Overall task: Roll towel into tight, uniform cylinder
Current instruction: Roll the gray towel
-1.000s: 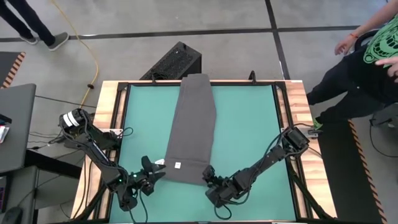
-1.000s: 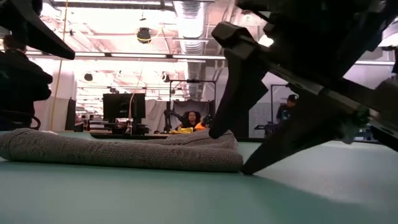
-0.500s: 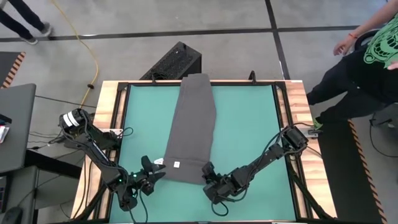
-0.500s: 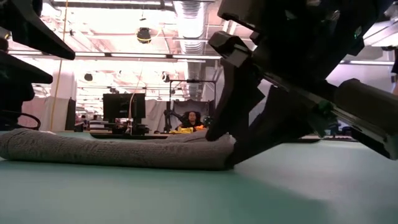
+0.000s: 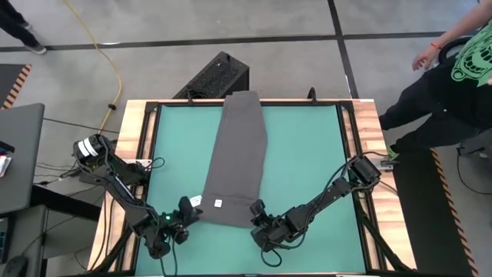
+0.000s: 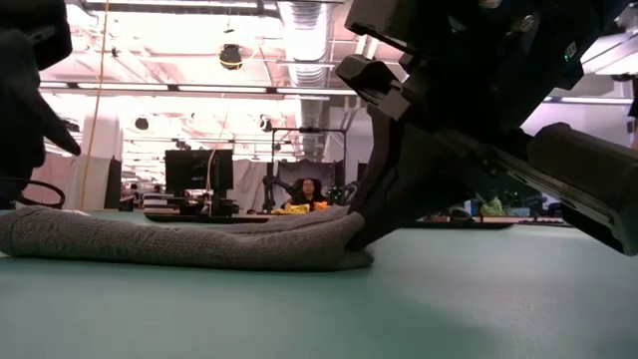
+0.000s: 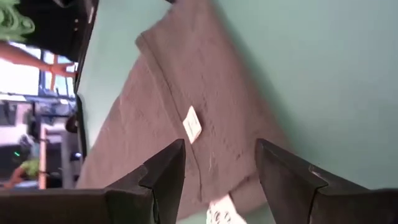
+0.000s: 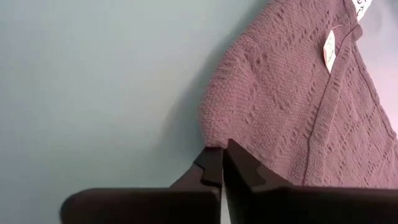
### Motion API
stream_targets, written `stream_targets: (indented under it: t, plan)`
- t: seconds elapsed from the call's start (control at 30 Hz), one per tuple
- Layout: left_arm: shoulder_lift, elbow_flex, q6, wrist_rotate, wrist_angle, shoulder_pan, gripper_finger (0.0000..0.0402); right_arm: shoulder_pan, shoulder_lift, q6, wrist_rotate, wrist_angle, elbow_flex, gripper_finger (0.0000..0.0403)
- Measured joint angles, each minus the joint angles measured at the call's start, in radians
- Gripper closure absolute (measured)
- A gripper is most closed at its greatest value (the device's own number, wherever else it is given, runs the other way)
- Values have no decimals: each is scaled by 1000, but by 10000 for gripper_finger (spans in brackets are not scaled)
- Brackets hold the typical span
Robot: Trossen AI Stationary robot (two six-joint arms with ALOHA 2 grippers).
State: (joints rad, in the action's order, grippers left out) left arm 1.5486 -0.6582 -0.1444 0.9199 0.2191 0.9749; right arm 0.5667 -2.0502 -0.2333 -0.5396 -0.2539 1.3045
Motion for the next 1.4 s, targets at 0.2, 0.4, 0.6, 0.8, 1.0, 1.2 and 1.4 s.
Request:
stream_targets:
  t: [0.2,0.4,0.6,0.8,1.0,1.2,1.4]
  plan:
    - [7,0,-80,-121,67,0,218,0,0,23,-1,-3,0,351]
    - [8,0,-106,-128,97,17,218,0,0,28,0,-6,0,350]
    - [8,76,-116,-136,-52,-1,219,0,0,34,0,-5,0,350]
    - [3,150,-263,-104,-227,1,219,-1,0,48,0,-6,0,350]
    - [2,180,-298,-139,-272,-31,219,-1,0,50,0,-3,0,350]
    - [3,189,-358,-179,-328,-92,219,-5,0,50,0,1,0,350]
    - [5,190,-379,-206,-343,-150,223,-4,0,50,0,1,0,349]
